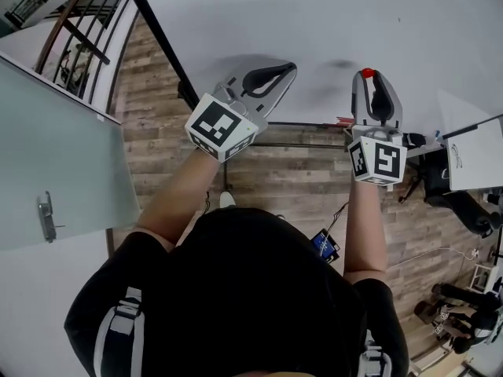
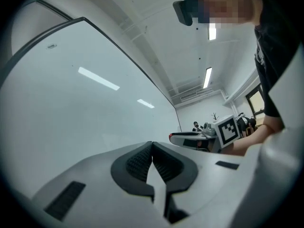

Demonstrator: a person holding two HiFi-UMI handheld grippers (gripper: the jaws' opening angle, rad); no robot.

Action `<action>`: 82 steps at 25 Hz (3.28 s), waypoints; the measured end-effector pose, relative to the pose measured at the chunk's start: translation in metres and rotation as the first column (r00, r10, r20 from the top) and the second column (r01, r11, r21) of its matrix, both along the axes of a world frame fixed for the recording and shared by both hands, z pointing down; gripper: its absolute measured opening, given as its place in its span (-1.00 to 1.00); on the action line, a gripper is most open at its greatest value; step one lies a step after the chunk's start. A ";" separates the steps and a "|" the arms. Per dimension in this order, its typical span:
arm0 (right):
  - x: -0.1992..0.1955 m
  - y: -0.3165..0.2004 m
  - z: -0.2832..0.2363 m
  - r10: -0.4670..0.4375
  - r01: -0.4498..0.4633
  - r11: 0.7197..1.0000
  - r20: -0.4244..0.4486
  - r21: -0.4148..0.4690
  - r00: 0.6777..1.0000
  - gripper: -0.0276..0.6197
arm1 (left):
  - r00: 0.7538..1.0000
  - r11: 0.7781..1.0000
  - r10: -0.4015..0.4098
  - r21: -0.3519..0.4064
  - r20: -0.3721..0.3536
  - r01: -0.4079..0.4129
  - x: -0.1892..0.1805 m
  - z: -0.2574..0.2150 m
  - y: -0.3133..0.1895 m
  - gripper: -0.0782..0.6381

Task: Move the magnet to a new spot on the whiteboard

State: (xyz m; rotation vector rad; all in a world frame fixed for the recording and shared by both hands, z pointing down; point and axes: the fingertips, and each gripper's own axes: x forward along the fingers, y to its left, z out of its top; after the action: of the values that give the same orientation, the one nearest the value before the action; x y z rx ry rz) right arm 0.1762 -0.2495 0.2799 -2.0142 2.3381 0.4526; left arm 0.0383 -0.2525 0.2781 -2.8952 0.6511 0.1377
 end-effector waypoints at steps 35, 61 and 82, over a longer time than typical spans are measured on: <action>0.125 -0.049 0.104 0.079 -0.069 0.986 0.055 -0.154 0.995 -0.54 | 0.996 0.996 0.073 -0.047 0.060 -0.070 0.188 0.089 -0.014 -0.77; 0.088 0.039 0.030 -0.174 0.175 0.984 0.034 -0.019 0.984 -0.69 | 0.999 0.997 0.036 -0.063 -0.016 -0.037 0.150 0.055 0.018 -0.77; -0.019 0.159 0.082 -0.475 0.495 0.861 0.165 -0.116 0.864 -0.94 | 0.994 0.989 -0.105 -0.104 0.027 0.107 0.058 0.082 0.136 -0.77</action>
State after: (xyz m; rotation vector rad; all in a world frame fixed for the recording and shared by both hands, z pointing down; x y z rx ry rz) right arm 0.1575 -0.0906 0.3622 -1.3521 2.7298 0.1108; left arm 0.0962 -0.1164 0.3603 -2.9489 0.8311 0.0596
